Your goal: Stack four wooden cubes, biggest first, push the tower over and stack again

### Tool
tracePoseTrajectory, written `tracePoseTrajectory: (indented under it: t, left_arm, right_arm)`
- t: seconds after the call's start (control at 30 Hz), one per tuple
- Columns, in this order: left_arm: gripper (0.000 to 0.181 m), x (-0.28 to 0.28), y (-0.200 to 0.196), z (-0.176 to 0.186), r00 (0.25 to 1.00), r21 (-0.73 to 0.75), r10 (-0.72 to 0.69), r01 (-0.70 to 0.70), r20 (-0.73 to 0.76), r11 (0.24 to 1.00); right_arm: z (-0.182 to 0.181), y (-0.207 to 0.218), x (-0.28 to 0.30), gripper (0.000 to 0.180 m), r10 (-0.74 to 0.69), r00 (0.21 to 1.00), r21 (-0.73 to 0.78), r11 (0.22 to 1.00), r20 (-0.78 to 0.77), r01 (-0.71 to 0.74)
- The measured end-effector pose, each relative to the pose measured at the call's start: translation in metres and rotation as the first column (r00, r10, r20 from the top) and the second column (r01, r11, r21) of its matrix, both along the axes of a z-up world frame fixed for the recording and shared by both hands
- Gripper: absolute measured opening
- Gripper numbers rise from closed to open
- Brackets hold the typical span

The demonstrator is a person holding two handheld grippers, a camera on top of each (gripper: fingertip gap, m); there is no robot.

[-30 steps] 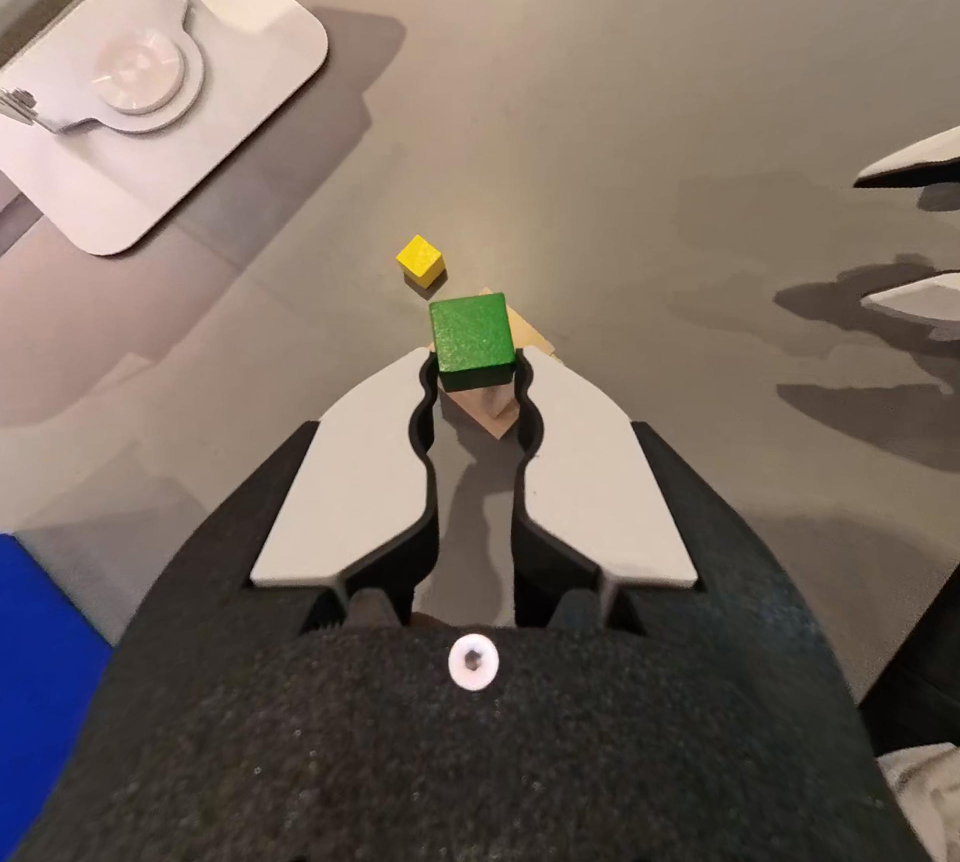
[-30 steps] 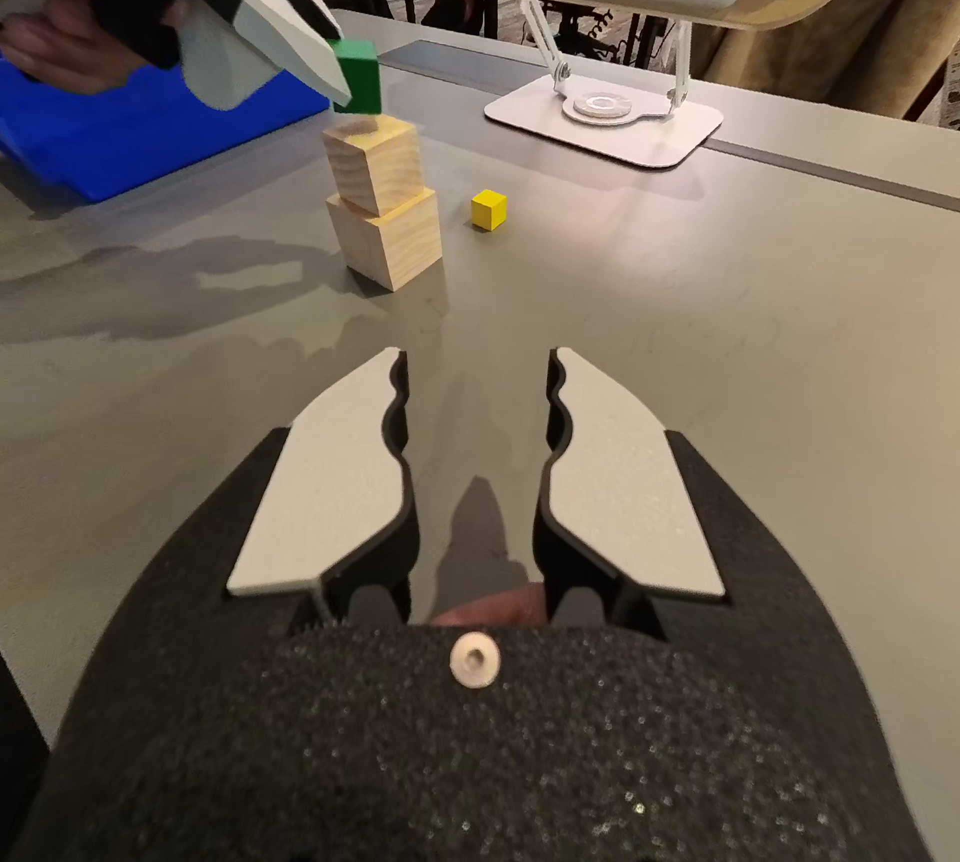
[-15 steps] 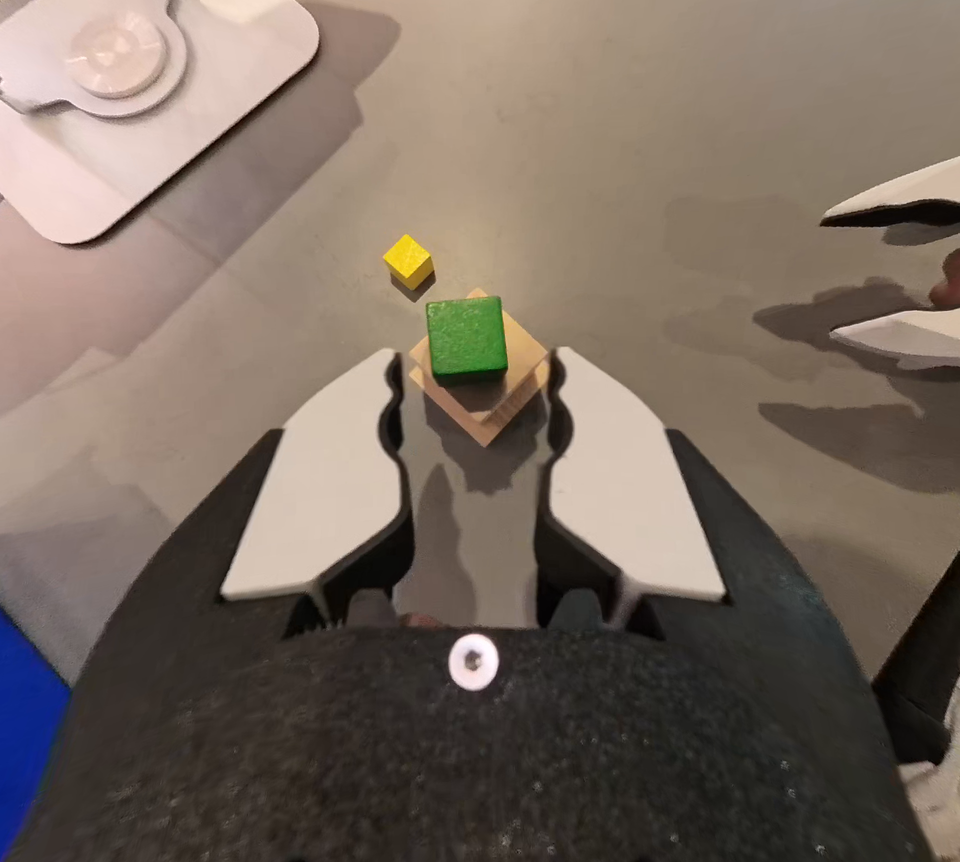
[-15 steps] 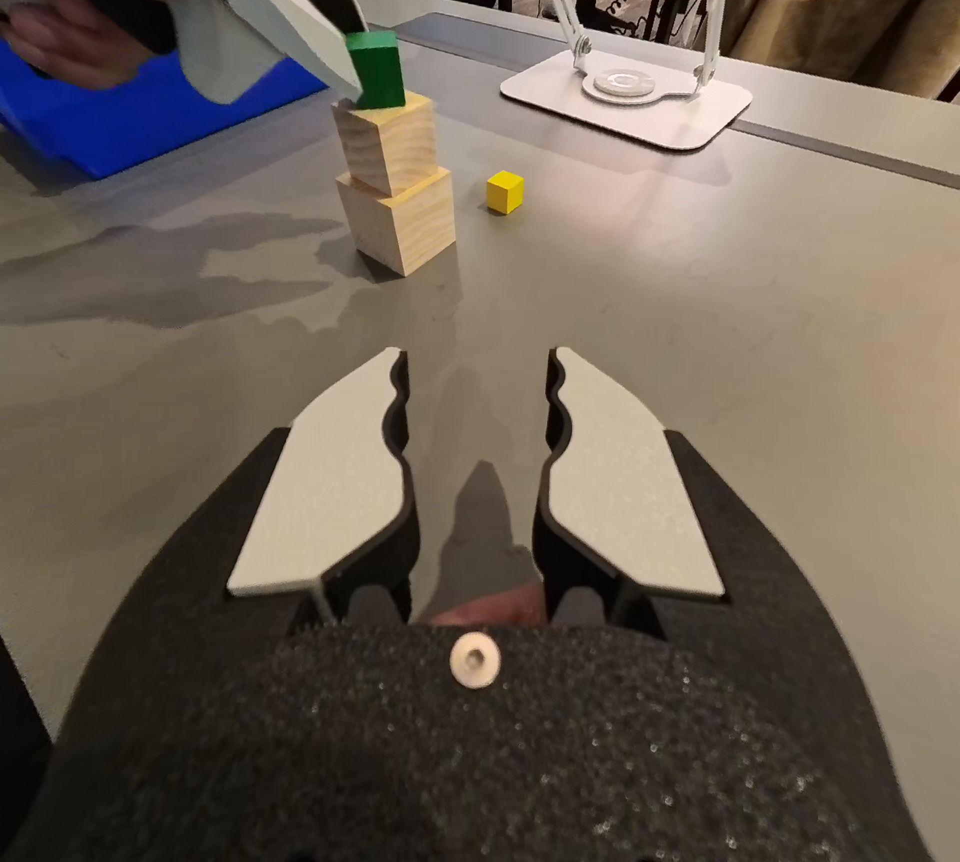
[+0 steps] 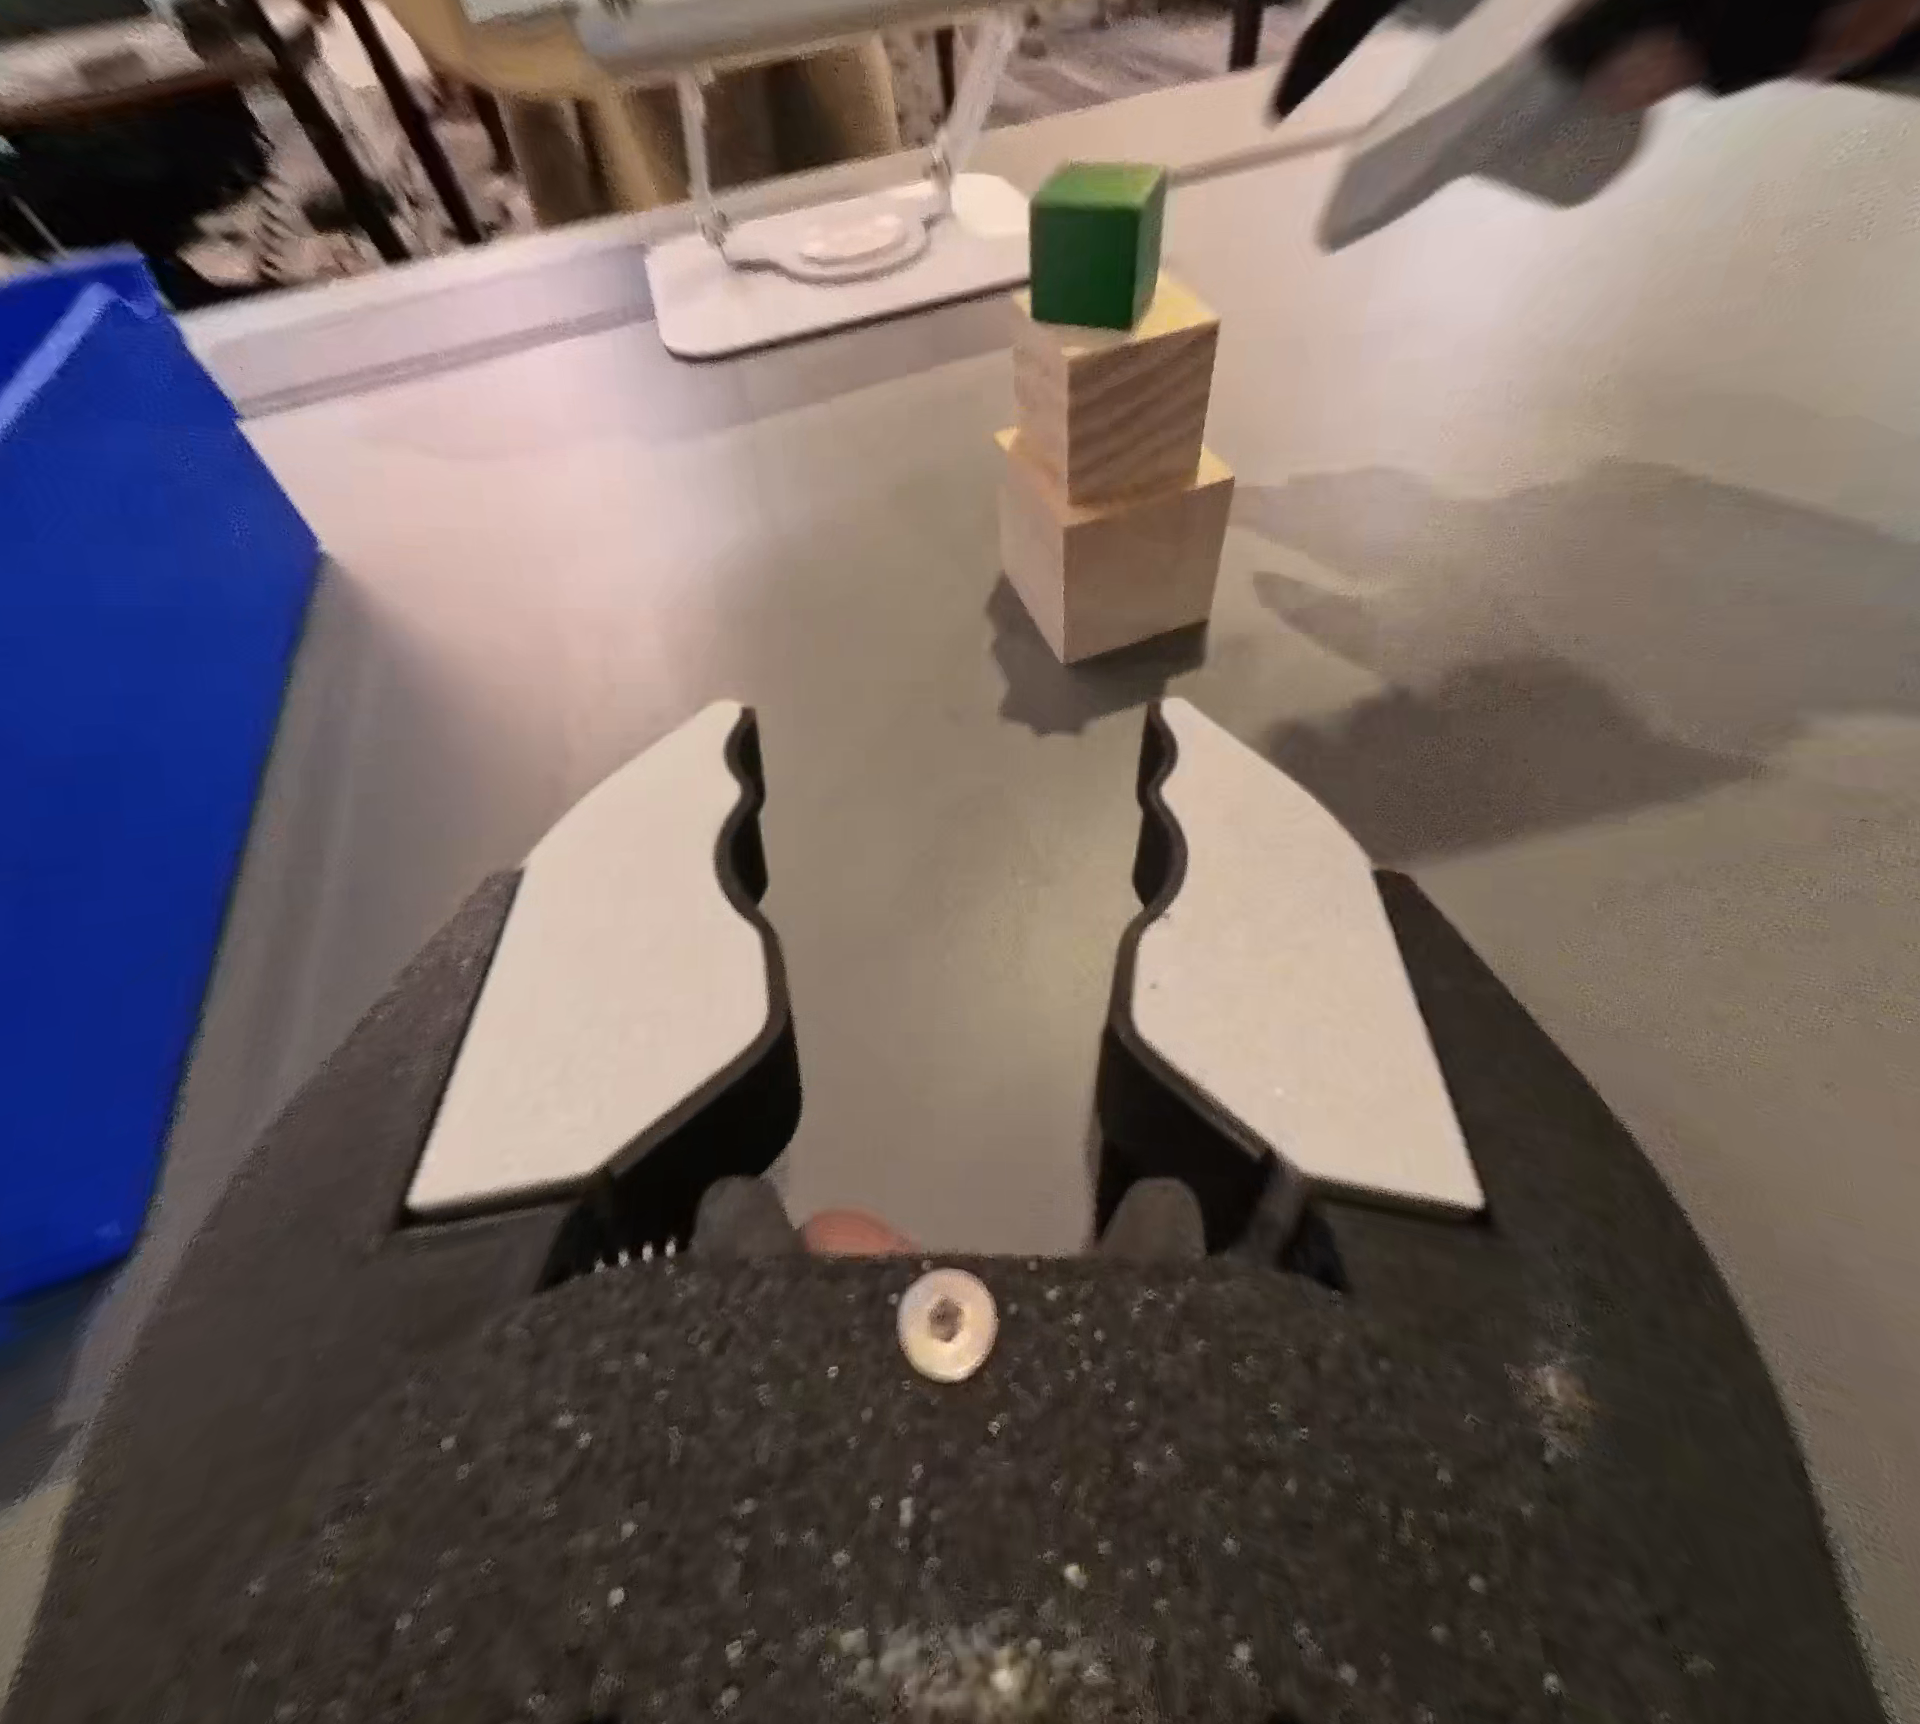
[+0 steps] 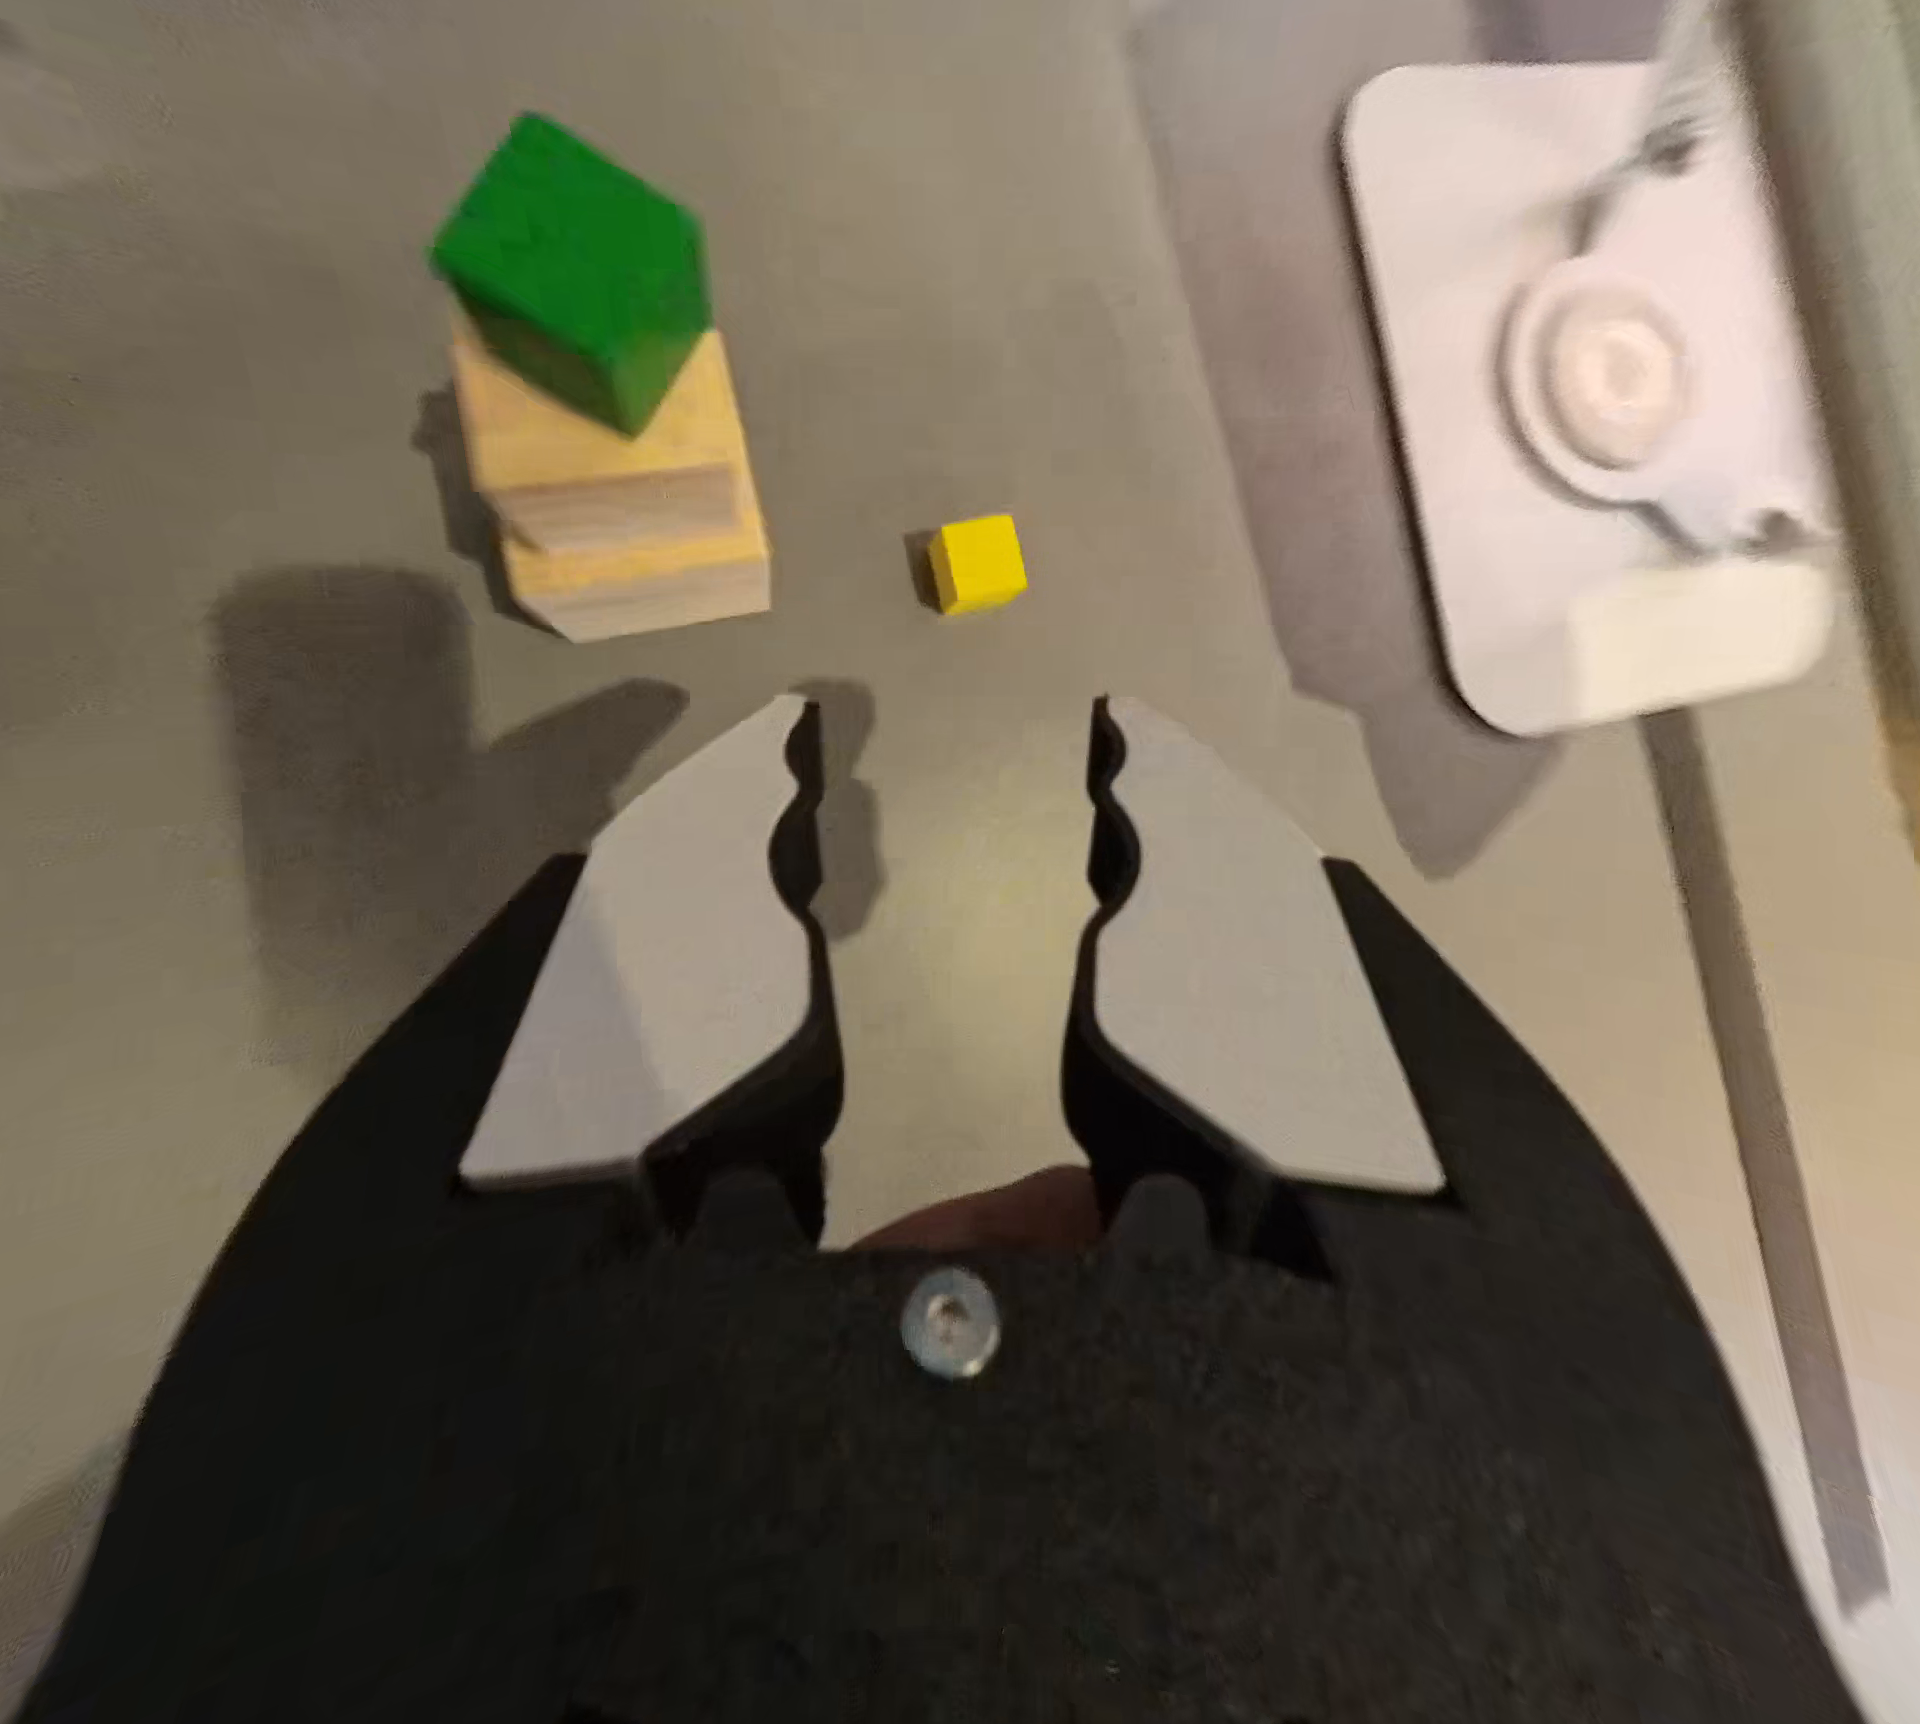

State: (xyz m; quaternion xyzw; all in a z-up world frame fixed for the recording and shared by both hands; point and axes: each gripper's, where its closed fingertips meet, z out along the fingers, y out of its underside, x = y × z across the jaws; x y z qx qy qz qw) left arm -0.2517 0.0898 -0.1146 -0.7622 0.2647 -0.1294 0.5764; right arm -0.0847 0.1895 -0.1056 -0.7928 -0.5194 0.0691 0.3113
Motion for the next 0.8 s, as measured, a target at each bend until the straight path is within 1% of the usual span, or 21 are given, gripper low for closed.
tracePoseTrajectory:
  t: [0.03, 0.1, 0.17, 0.23, 0.37, 0.43, 0.47, 0.53, 0.57, 0.63, 0.73, 0.8]
  left_arm:
    - [0.068, -0.001, -0.001, 0.005, 1.000, 0.030, 0.011, -0.011, 0.007, 0.999]
    - [0.063, -0.001, -0.003, 0.003, 1.000, 0.019, 0.012, -0.012, 0.029, 1.000]
    - [0.066, 0.000, -0.003, 0.002, 1.000, 0.011, 0.001, -0.001, 0.030, 1.000]
    - [0.066, 0.000, -0.004, 0.003, 1.000, 0.016, -0.003, 0.002, 0.030, 1.000]
    - [0.065, -0.001, -0.005, 0.004, 0.999, 0.020, -0.005, 0.004, 0.046, 1.000]
    - [0.066, -0.001, -0.004, 0.003, 0.999, 0.006, -0.008, 0.008, 0.050, 1.000]
    - [0.065, -0.001, -0.004, 0.002, 0.998, -0.001, -0.008, 0.008, 0.055, 1.000]
    - [0.065, -0.002, -0.003, 0.002, 0.998, -0.015, -0.007, 0.008, 0.068, 1.000]
    - [0.065, -0.002, -0.003, 0.001, 0.997, -0.023, -0.009, 0.011, 0.074, 1.000]
    - [0.065, -0.003, -0.002, 0.001, 0.996, -0.037, -0.009, 0.012, 0.089, 0.999]
    - [0.065, -0.003, -0.001, -0.001, 0.995, -0.056, -0.011, 0.016, 0.097, 0.998]
    - [0.065, -0.002, -0.001, -0.002, 0.996, -0.062, -0.011, 0.017, 0.091, 0.998]
  right_arm:
    - [-0.007, 0.011, -0.004, 0.047, 0.031, 0.999, -0.049, 0.998, 0.029, -0.030]
    - [-0.022, 0.027, -0.006, 0.046, 0.081, 0.992, -0.121, 0.990, 0.097, -0.069]
    - [-0.036, 0.035, -0.007, 0.047, 0.122, 0.981, -0.193, 0.977, 0.149, -0.092]
    - [-0.046, 0.035, -0.012, 0.048, 0.150, 0.979, -0.273, 0.956, 0.137, -0.108]
    - [-0.061, 0.040, -0.025, 0.047, 0.179, 0.977, -0.295, 0.946, 0.119, -0.137]
    - [-0.068, 0.042, -0.028, 0.047, 0.191, 0.972, -0.291, 0.946, 0.138, -0.145]
    - [-0.072, 0.043, -0.029, 0.043, 0.195, 0.969, -0.288, 0.946, 0.149, -0.146]
    - [-0.079, 0.045, -0.028, 0.022, 0.206, 0.964, -0.289, 0.945, 0.171, -0.151]
    - [-0.077, 0.047, -0.029, 0.021, 0.201, 0.965, -0.277, 0.949, 0.167, -0.150]
    - [-0.062, 0.053, -0.028, 0.022, 0.184, 0.973, -0.250, 0.957, 0.138, -0.146]
    - [-0.019, 0.058, -0.023, 0.022, 0.169, 0.978, -0.197, 0.970, 0.119, -0.144]
    - [0.014, 0.049, -0.029, 0.022, 0.189, 0.978, -0.192, 0.966, 0.082, -0.171]
